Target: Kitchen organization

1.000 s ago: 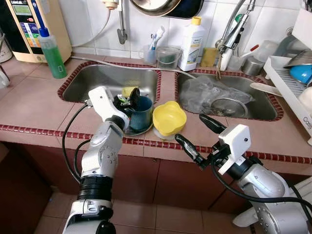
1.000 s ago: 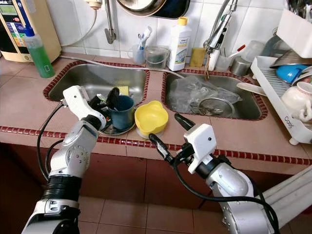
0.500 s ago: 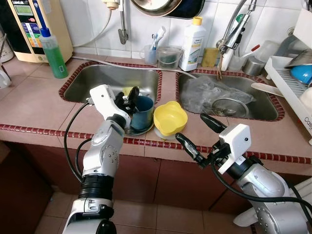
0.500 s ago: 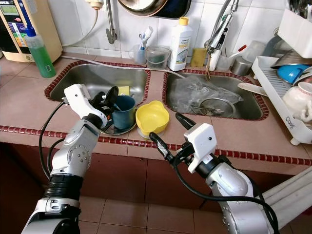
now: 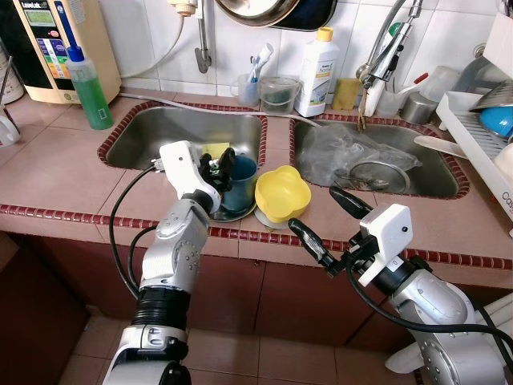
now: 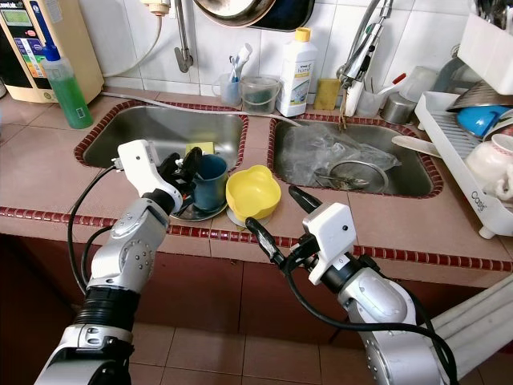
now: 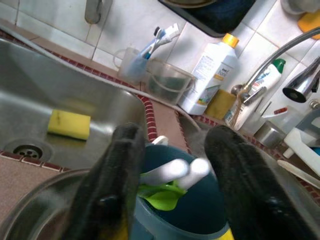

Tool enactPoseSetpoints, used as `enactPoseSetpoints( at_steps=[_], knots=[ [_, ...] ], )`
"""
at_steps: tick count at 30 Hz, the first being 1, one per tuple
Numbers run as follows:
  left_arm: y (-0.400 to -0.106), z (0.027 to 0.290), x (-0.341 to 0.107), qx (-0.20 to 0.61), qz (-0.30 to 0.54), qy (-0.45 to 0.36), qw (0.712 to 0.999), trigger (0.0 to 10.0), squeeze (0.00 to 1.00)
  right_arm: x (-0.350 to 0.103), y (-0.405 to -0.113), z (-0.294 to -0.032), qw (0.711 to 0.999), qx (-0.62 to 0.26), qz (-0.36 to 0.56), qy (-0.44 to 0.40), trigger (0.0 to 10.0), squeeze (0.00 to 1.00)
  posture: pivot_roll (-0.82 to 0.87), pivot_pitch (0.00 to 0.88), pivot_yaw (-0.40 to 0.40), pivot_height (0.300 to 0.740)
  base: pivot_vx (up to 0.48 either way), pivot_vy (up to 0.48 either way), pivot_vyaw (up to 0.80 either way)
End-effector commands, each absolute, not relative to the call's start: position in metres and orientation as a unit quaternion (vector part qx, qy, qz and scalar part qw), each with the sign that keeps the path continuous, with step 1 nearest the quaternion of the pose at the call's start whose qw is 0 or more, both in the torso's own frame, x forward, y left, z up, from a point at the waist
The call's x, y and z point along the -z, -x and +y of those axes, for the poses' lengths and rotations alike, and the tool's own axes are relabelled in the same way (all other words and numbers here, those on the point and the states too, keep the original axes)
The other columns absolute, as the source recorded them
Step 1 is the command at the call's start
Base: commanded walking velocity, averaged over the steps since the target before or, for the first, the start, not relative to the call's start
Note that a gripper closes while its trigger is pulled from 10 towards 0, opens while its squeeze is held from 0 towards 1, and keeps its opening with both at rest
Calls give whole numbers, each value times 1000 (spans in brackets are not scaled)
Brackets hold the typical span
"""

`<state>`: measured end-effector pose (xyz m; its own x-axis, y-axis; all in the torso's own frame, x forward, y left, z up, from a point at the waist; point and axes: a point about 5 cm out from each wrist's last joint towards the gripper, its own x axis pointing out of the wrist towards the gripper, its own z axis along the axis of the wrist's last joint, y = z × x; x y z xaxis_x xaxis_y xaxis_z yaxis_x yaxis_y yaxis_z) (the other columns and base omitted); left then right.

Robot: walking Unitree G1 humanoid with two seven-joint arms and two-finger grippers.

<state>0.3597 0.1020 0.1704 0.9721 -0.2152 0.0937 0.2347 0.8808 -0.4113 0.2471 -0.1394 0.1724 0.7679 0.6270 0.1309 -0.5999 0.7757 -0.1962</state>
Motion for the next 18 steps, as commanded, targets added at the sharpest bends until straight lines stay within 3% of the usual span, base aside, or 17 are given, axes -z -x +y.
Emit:
enactPoseSetpoints(
  at_steps=[1, 18],
  knots=[
    [-361, 97, -178, 128, -37, 207, 969, 0, 0, -178, -247, -138, 936, -326, -107, 76, 10000, 0, -184, 0, 22, 740, 0, 0, 0],
    [-363, 98, -184, 132, -56, 206, 968, 0, 0, -180, -249, -138, 937, -322, -113, 77, 10000, 0, -181, 0, 21, 740, 0, 0, 0]
  ],
)
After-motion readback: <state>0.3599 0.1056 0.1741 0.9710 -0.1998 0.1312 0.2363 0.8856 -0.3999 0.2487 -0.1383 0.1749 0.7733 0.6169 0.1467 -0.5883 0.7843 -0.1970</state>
